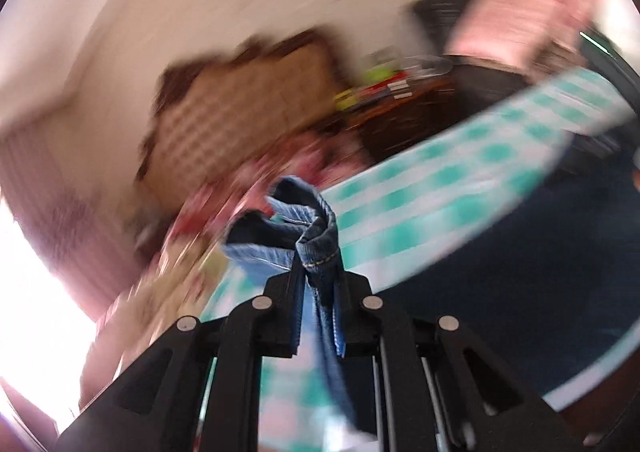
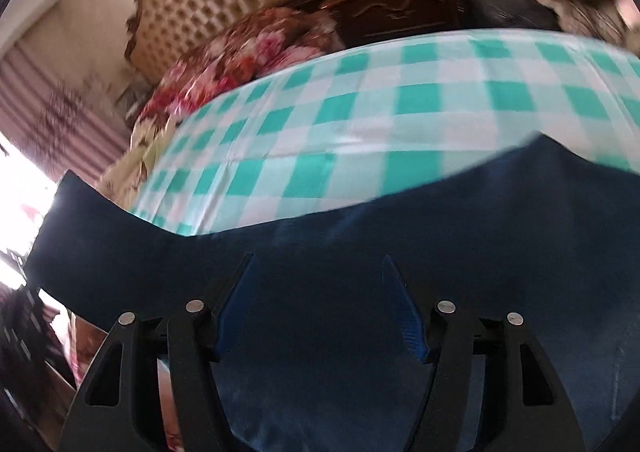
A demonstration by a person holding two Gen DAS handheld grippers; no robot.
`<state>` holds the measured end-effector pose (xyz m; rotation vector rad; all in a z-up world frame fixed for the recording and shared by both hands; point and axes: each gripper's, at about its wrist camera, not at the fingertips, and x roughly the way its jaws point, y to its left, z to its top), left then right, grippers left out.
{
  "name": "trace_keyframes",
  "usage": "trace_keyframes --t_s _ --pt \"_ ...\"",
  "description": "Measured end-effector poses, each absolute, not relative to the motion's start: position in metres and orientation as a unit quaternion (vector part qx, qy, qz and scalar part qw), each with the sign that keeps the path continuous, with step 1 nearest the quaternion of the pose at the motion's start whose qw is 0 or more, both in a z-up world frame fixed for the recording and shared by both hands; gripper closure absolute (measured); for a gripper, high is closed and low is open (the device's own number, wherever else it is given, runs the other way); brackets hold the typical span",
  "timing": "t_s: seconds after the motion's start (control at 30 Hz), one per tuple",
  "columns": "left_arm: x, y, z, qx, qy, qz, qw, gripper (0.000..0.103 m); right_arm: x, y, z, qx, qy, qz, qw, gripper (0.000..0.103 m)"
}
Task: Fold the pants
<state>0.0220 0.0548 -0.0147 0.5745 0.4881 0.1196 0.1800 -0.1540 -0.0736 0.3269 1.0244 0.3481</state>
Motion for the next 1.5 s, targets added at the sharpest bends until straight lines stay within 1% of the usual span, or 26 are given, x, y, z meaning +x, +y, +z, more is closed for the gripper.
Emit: trace_keyframes --t_s 0.1,0.13,0.17,0.2,0.23,0.27,0.3,0.33,0.37,0.43,0.5,0.53,0.57,0.67,0.77,0.8,0.83,0.87,0.93,1.03,1.1,1.13,1.17,1.23,1.37,1.5 --pt "0.011 -0.021 -0.061 0.337 0.234 0.0 0.912 0.091 0.17 -0.192 -0.076 0.175 0.485 0.144 0.845 0.041" --pt "0.009 -0.046 -0.086 0.349 0.25 -0.026 0.903 0.091 0.167 -0.203 -0.079 0.181 0.489 0.138 0.842 0.041" --pt "0.009 -0.06 -0.103 0.356 0.261 -0.04 0.896 0.088 0.163 -0.214 -0.084 0.187 0.495 0.132 0.838 0.041" --pt "0.007 -0.072 -0.118 0.365 0.268 -0.052 0.89 0.087 0.161 -0.22 -0.088 0.188 0.499 0.13 0.836 0.041" --pt "0.004 -0.083 -0.134 0.379 0.278 -0.06 0.881 0.08 0.158 -0.226 -0.092 0.188 0.504 0.127 0.833 0.041" --pt "0.001 -0.087 -0.139 0.384 0.28 -0.062 0.878 0.072 0.156 -0.231 -0.095 0.189 0.507 0.127 0.831 0.041" --pt "-0.003 -0.087 -0.14 0.38 0.277 -0.066 0.88 0.066 0.154 -0.236 -0.099 0.194 0.51 0.13 0.828 0.041" --pt "-0.008 -0.084 -0.135 0.363 0.275 -0.068 0.887 0.054 0.154 -0.237 -0.101 0.199 0.512 0.133 0.825 0.041" --pt "-0.01 -0.08 -0.13 0.348 0.275 -0.071 0.893 0.051 0.154 -0.239 -0.103 0.202 0.513 0.136 0.823 0.041" --pt "-0.014 -0.068 -0.119 0.317 0.277 -0.078 0.904 0.051 0.155 -0.237 -0.108 0.211 0.519 0.149 0.815 0.041" --pt "-0.012 -0.055 -0.108 0.264 0.291 -0.095 0.915 0.052 0.154 -0.225 -0.111 0.209 0.525 0.171 0.807 0.041" --pt "-0.009 -0.045 -0.102 0.221 0.304 -0.102 0.921 0.059 0.155 -0.22 -0.111 0.206 0.527 0.181 0.805 0.041" --pt "-0.007 -0.038 -0.1 0.202 0.309 -0.102 0.924 0.07 0.155 -0.213 -0.111 0.203 0.529 0.19 0.802 0.041" --pt "-0.002 -0.036 -0.101 0.206 0.318 -0.11 0.919 0.071 0.155 -0.198 -0.113 0.196 0.535 0.205 0.796 0.041" --pt "0.009 -0.04 -0.118 0.222 0.33 -0.115 0.91 0.072 0.155 -0.191 -0.115 0.201 0.543 0.217 0.786 0.041" --pt "0.013 -0.04 -0.125 0.217 0.339 -0.121 0.907 0.077 0.156 -0.189 -0.116 0.202 0.545 0.219 0.784 0.041" --pt "0.019 -0.04 -0.131 0.207 0.349 -0.131 0.905 0.087 0.157 -0.188 -0.116 0.203 0.547 0.222 0.781 0.04" --pt "0.018 -0.042 -0.131 0.207 0.344 -0.13 0.907 0.089 0.158 -0.186 -0.117 0.205 0.55 0.224 0.778 0.04" --pt "0.006 -0.046 -0.12 0.212 0.314 -0.136 0.915 0.089 0.159 -0.183 -0.118 0.214 0.555 0.233 0.77 0.04" --pt "0.008 -0.049 -0.128 0.217 0.329 -0.144 0.908 0.088 0.166 -0.174 -0.122 0.217 0.561 0.241 0.761 0.04" --pt "0.011 -0.046 -0.134 0.21 0.329 -0.142 0.91 0.082 0.171 -0.164 -0.125 0.213 0.569 0.244 0.756 0.04" --pt "0.01 -0.043 -0.132 0.205 0.326 -0.148 0.911 0.074 0.173 -0.16 -0.126 0.21 0.571 0.247 0.754 0.04" --pt "0.007 -0.043 -0.13 0.2 0.323 -0.159 0.911 0.061 0.175 -0.155 -0.126 0.204 0.572 0.253 0.753 0.04" --pt "0.001 -0.048 -0.129 0.231 0.308 -0.156 0.91 0.059 0.179 -0.148 -0.128 0.195 0.575 0.254 0.753 0.04" --pt "0.005 -0.055 -0.141 0.275 0.309 -0.15 0.898 0.059 0.189 -0.136 -0.132 0.176 0.581 0.249 0.754 0.04" --pt "0.019 -0.048 -0.146 0.26 0.32 -0.143 0.9 0.058 0.199 -0.131 -0.135 0.169 0.583 0.246 0.755 0.04"
